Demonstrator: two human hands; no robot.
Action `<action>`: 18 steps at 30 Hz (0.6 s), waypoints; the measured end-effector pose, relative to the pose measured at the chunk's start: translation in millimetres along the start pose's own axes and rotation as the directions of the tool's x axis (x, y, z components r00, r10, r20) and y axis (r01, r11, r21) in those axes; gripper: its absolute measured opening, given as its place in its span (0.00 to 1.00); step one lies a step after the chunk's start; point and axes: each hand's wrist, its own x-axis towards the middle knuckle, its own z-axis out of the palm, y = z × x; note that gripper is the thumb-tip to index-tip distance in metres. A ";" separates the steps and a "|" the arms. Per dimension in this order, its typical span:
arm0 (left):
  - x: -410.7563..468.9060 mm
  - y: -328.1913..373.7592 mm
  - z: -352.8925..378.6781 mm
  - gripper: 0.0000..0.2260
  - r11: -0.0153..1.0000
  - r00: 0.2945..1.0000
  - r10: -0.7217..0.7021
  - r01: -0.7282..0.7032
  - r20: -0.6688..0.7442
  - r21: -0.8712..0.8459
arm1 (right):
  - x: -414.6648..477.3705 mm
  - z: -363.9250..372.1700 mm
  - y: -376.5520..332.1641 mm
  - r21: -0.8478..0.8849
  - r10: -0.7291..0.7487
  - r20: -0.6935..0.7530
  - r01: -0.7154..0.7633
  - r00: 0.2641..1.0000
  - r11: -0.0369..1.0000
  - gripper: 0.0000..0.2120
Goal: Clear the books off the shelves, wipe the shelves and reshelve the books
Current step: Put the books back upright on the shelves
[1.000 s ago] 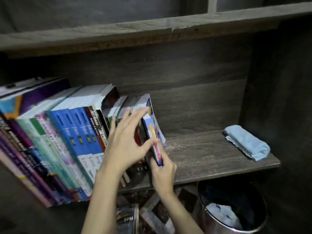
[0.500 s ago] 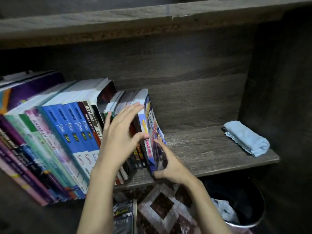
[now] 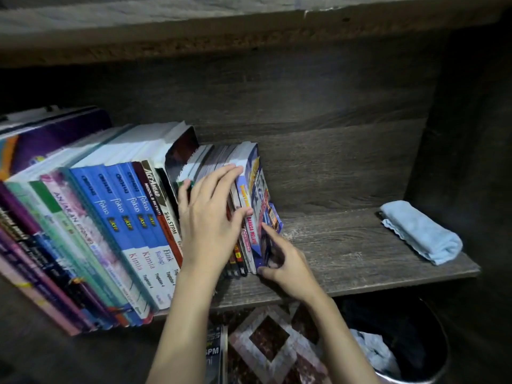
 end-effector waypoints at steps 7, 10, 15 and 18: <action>0.4 4.1 2.0 0.34 0.998 0.998 -0.046 0.045 -0.030 -0.034 | 3.7 -3.0 0.3 -0.080 -0.010 -0.006 0.010 1.000 0.997 0.44; 0.6 4.3 -1.6 0.41 0.996 0.997 -0.082 0.082 -0.011 -0.029 | 4.4 -1.9 2.7 -0.097 -0.003 -0.030 0.000 1.000 0.995 0.42; 0.3 1.1 -10.3 0.32 0.997 0.995 -0.072 0.072 0.069 0.007 | 0.5 6.5 -5.6 -0.119 -0.021 -0.083 0.011 0.996 0.993 0.46; 0.0 0.4 -10.5 0.27 0.997 0.995 -0.079 0.077 0.061 0.022 | -1.4 12.8 -8.8 -0.236 -0.056 -0.121 0.027 0.991 0.971 0.41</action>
